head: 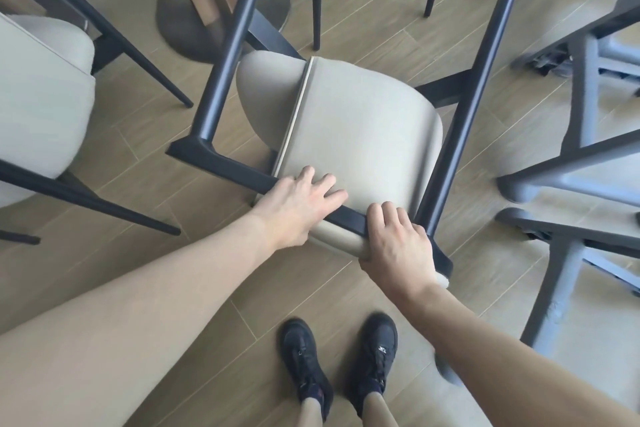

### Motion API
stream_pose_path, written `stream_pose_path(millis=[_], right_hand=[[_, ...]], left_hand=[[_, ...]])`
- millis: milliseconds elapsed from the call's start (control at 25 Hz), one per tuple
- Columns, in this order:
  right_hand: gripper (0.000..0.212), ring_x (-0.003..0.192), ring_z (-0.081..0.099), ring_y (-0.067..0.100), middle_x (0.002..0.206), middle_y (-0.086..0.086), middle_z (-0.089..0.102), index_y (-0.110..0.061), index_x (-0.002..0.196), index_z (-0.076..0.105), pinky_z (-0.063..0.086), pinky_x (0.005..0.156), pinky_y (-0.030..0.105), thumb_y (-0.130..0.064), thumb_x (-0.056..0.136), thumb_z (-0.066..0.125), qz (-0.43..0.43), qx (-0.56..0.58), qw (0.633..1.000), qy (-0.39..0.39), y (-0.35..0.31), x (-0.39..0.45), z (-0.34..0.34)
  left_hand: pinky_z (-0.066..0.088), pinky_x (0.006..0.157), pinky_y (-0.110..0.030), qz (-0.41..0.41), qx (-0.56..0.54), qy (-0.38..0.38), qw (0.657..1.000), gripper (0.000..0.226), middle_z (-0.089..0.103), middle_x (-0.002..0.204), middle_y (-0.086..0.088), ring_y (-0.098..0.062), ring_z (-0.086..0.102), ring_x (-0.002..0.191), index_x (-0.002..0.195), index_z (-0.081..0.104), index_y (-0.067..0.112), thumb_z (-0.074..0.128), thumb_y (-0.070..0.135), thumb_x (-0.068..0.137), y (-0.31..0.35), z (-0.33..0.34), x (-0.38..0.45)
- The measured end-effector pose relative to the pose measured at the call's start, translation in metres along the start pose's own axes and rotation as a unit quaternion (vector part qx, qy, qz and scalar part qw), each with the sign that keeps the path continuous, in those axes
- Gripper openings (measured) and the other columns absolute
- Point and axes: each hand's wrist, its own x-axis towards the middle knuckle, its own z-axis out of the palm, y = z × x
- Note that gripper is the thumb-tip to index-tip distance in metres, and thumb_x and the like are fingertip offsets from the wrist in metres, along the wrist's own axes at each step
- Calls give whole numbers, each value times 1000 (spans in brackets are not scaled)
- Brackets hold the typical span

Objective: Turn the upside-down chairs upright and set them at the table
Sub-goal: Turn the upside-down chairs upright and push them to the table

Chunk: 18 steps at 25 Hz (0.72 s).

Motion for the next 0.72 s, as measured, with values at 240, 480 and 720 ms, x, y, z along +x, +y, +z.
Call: stream_pose_path(millis=[240,480,720], right_hand=[[46,98,51,21,105,-2,48,-19,102,35,28,47,32,-23,74,71,-41,-32,997,-51,5,11,-9],[47,97,51,24,104,-5,47,-22,106,35,34,50,34,-31,74,68,-68,-22,991,-113,-14,-30,-40],[53,90,55,26,88,-9,39,-27,91,26,37,58,34,-41,67,72,-92,46,985,-140,-44,-66,-136]], left_hand=[[34,54,-36,48,41,-50,997,51,46,116,-8,-30,55,99,115,34,17,72,13,81,-2,-17,5],[33,59,-38,96,44,-89,990,50,49,121,-12,-32,57,98,120,37,17,73,17,84,5,-42,-40],[25,54,-34,119,54,-147,981,63,55,115,-8,-30,56,86,123,41,22,80,39,76,-28,-128,-95]])
